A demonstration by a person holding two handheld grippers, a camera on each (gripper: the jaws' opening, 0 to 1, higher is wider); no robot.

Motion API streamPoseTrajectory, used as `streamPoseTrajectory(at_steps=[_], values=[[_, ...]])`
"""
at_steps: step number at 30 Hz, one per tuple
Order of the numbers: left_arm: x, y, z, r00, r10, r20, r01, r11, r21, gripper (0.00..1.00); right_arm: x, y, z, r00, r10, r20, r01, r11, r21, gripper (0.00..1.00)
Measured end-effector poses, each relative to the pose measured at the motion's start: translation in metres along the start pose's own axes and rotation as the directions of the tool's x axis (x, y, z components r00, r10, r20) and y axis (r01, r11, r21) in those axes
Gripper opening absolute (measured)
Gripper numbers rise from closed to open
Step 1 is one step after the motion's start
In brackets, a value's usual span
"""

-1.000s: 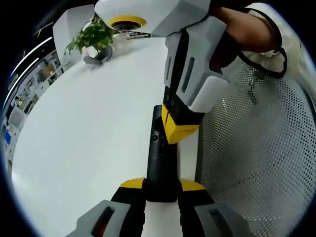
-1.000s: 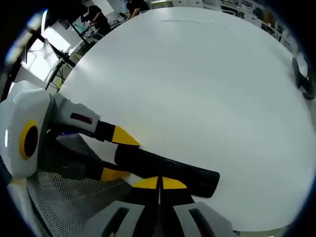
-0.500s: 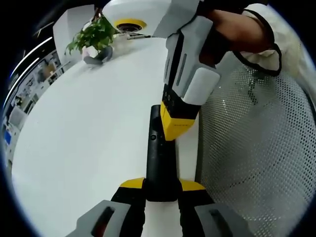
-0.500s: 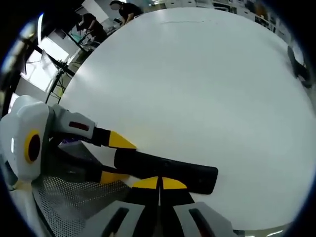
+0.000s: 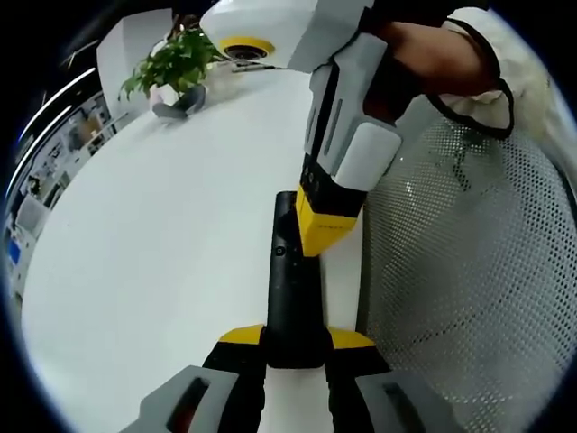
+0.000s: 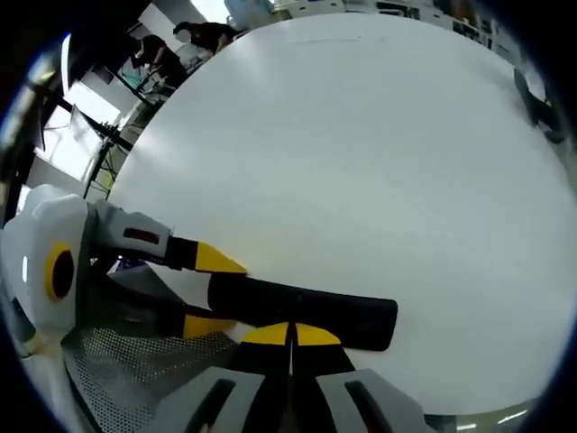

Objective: Press the specified remote control buttons in sequence, fully releasing each button before pressing the next.

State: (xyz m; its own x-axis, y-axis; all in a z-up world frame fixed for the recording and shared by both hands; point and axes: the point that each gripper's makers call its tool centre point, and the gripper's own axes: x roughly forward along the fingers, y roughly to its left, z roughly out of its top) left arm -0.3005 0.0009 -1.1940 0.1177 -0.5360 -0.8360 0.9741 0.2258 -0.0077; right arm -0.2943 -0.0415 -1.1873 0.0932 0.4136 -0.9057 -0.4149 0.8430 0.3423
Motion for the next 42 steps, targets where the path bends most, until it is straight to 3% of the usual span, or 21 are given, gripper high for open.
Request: streamPoseTrajectory(at_steps=[22, 25, 42], values=[[0.000, -0.001, 0.000, 1.000, 0.010, 0.001, -0.010, 1.000, -0.010, 0.24, 0.000, 0.003, -0.003, 1.000, -0.013, 0.002, 0.013, 0.997, -0.075, 0.00], [-0.001, -0.001, 0.000, 1.000, 0.009, -0.001, -0.009, 1.000, -0.006, 0.24, -0.006, 0.009, 0.007, 0.999, 0.002, 0.046, 0.002, 0.997, -0.082, 0.00], [-0.001, -0.001, 0.000, 1.000, 0.006, 0.005, -0.006, 1.000, -0.010, 0.24, 0.002, 0.012, 0.012, 1.000, 0.013, 0.007, -0.012, 0.995, -0.098, 0.00]])
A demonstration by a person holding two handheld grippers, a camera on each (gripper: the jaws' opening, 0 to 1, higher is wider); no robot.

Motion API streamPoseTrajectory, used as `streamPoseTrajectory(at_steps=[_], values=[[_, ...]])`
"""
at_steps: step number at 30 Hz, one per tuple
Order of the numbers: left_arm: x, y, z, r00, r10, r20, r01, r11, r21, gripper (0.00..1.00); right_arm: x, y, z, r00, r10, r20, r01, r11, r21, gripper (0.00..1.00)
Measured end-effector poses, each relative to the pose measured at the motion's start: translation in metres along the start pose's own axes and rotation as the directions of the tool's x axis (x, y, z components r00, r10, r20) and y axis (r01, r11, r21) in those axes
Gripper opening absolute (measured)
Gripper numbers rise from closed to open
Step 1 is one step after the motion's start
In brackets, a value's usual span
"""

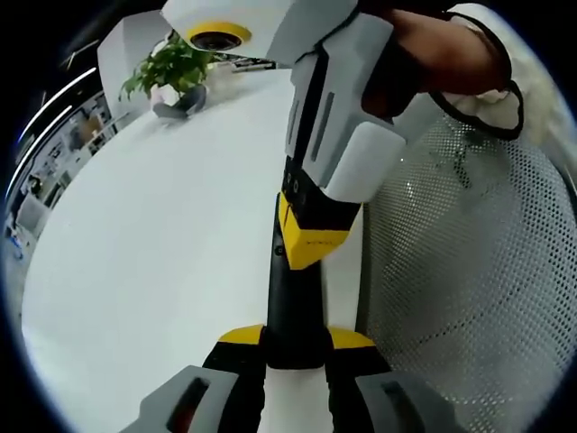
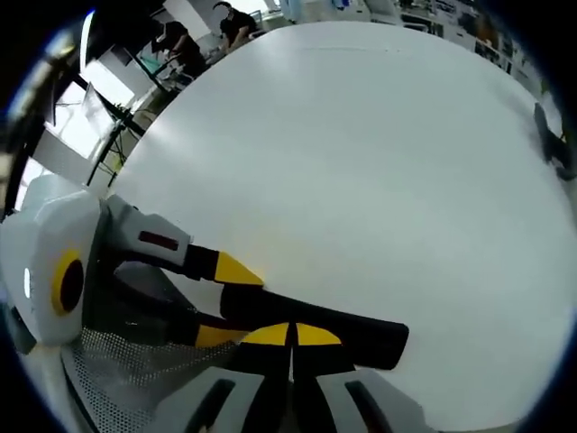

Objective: Press the specified remote control buttons in sequence, fully releasing each button before pressing the next.

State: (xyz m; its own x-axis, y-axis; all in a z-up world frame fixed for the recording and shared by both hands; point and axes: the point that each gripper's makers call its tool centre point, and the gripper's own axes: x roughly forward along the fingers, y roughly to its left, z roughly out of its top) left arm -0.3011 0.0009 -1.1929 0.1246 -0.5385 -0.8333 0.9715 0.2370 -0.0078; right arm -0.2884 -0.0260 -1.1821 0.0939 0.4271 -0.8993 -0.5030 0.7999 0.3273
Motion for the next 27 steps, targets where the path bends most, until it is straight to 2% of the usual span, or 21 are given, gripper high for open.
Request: streamPoseTrajectory(at_steps=[8, 12, 24, 27], values=[[0.0002, -0.0002, -0.0002, 1.000, -0.004, -0.003, 0.004, 1.000, 0.003, 0.24, 0.0023, -0.0005, -0.0004, 0.999, -0.041, -0.029, 0.039, 0.997, -0.073, 0.00], [0.0001, -0.0002, -0.0003, 1.000, -0.004, 0.000, 0.004, 1.000, -0.001, 0.24, 0.0021, -0.0008, -0.0005, 0.998, -0.053, -0.033, 0.050, 0.995, -0.084, 0.00], [0.0005, 0.0003, -0.0004, 1.000, -0.001, 0.010, 0.001, 1.000, -0.006, 0.24, 0.0007, -0.0033, 0.0005, 1.000, -0.024, 0.000, 0.024, 0.999, -0.025, 0.00], [0.0006, 0.0003, -0.0004, 1.000, -0.001, 0.015, 0.001, 1.000, -0.008, 0.24, -0.0002, -0.0030, 0.0003, 1.000, -0.005, 0.007, 0.004, 1.000, 0.014, 0.00]])
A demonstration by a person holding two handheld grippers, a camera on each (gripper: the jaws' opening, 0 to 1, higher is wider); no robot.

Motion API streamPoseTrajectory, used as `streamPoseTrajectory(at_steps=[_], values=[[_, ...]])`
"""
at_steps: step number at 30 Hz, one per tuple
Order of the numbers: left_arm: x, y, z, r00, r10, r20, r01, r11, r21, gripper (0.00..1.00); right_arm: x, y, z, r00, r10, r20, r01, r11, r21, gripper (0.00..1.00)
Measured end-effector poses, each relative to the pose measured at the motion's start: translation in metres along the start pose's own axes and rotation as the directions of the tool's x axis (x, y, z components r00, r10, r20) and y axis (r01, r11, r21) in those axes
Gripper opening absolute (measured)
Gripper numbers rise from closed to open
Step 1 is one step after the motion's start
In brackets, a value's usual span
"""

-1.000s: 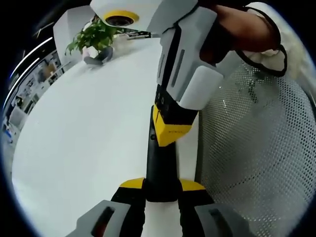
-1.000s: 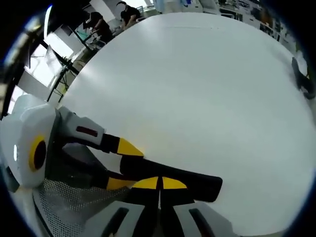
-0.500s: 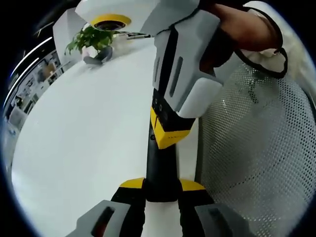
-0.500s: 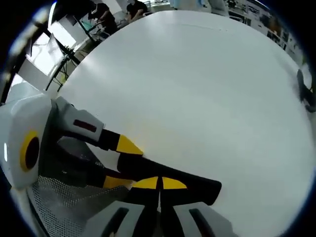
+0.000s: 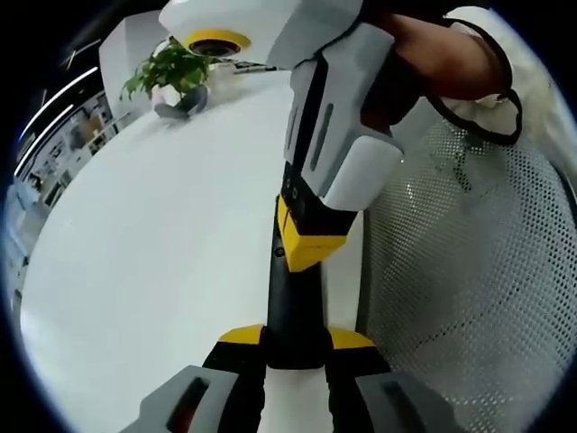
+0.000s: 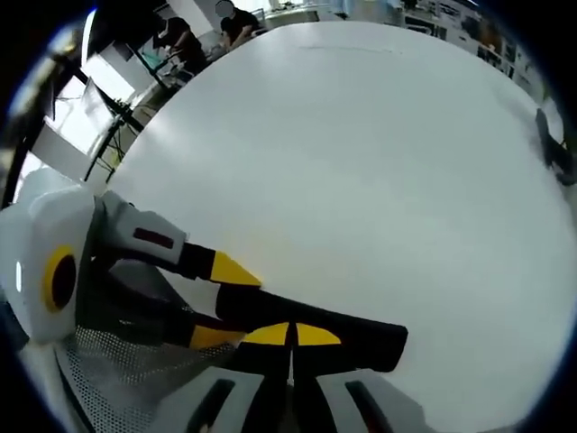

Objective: Press the specified remote control buttons in sequence, fully releasing each button before pressing the next.

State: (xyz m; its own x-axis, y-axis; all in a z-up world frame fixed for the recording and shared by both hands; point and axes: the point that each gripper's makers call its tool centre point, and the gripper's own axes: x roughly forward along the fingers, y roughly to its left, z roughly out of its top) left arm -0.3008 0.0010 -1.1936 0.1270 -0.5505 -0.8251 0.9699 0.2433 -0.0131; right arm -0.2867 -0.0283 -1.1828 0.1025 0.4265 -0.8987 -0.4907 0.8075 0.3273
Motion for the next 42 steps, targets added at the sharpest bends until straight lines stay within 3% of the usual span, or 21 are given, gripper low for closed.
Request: streamPoseTrajectory(at_steps=[4, 17, 27, 42], values=[[0.000, 0.000, 0.000, 1.000, 0.000, 0.002, 0.000, 1.000, 0.002, 0.24, 0.000, 0.000, -0.001, 1.000, 0.011, 0.000, -0.011, 1.000, 0.022, 0.00], [0.000, 0.000, 0.000, 1.000, -0.001, -0.004, 0.001, 1.000, 0.001, 0.24, 0.006, 0.016, 0.003, 0.999, 0.048, -0.013, -0.048, 0.999, -0.019, 0.00], [0.000, 0.000, 0.001, 1.000, -0.005, -0.004, 0.005, 1.000, 0.000, 0.24, 0.007, 0.014, 0.003, 0.999, 0.032, -0.027, -0.033, 0.999, -0.024, 0.00], [0.000, 0.000, 0.001, 1.000, -0.002, -0.005, 0.002, 1.000, 0.004, 0.24, 0.008, 0.013, 0.004, 1.000, -0.010, 0.005, 0.010, 1.000, -0.020, 0.00]])
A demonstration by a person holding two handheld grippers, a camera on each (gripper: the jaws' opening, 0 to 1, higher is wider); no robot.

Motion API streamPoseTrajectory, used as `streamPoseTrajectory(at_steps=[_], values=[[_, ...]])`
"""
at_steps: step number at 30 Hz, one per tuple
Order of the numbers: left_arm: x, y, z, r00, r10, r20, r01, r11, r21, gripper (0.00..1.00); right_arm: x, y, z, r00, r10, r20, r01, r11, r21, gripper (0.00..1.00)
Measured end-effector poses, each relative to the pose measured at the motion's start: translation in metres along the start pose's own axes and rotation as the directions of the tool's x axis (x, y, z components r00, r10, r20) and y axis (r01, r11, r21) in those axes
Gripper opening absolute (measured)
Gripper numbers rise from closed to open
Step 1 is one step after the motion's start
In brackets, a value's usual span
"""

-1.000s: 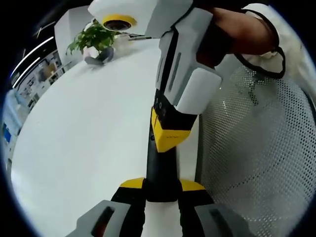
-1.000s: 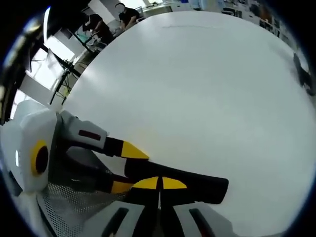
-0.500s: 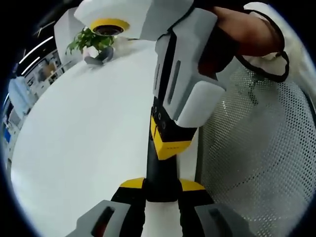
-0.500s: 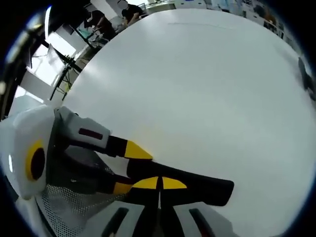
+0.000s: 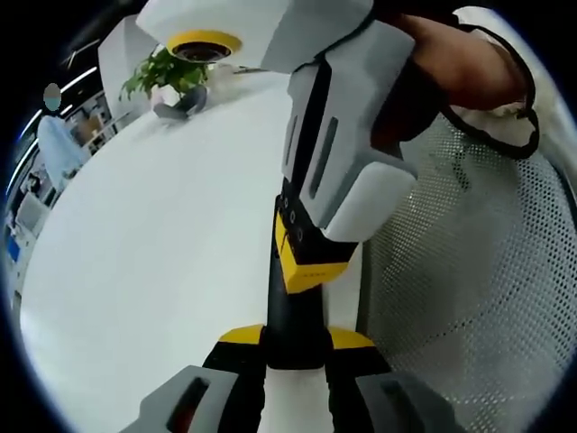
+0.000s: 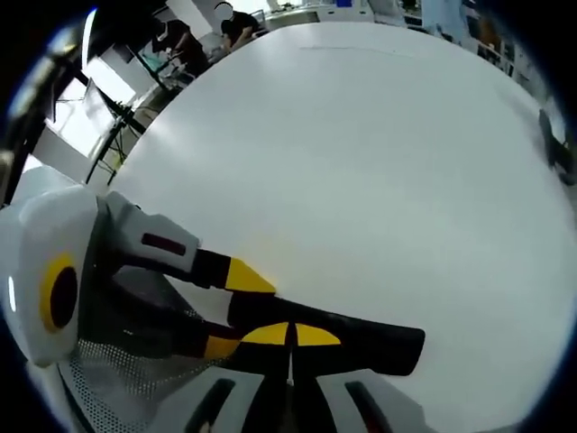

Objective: Press the specified remote control buttons in sequence, fully releasing each button before pressing the next.

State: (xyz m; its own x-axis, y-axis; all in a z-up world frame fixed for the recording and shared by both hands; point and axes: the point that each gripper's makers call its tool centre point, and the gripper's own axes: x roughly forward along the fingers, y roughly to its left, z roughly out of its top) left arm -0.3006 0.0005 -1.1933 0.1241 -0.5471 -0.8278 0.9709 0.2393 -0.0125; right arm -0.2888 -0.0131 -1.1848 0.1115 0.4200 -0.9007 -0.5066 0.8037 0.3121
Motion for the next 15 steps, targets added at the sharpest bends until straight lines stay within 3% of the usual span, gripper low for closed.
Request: streamPoseTrajectory(at_steps=[7, 15], values=[[-0.0002, 0.0003, 0.0005, 1.000, 0.011, -0.012, -0.011, 1.000, -0.008, 0.24, -0.0008, 0.0022, -0.0003, 1.000, -0.012, -0.005, 0.012, 0.999, -0.031, 0.00], [-0.0007, 0.0001, 0.0008, 1.000, 0.021, 0.007, -0.021, 1.000, -0.016, 0.25, -0.0028, 0.0017, -0.0001, 1.000, 0.021, 0.018, -0.022, 0.999, 0.031, 0.00]])
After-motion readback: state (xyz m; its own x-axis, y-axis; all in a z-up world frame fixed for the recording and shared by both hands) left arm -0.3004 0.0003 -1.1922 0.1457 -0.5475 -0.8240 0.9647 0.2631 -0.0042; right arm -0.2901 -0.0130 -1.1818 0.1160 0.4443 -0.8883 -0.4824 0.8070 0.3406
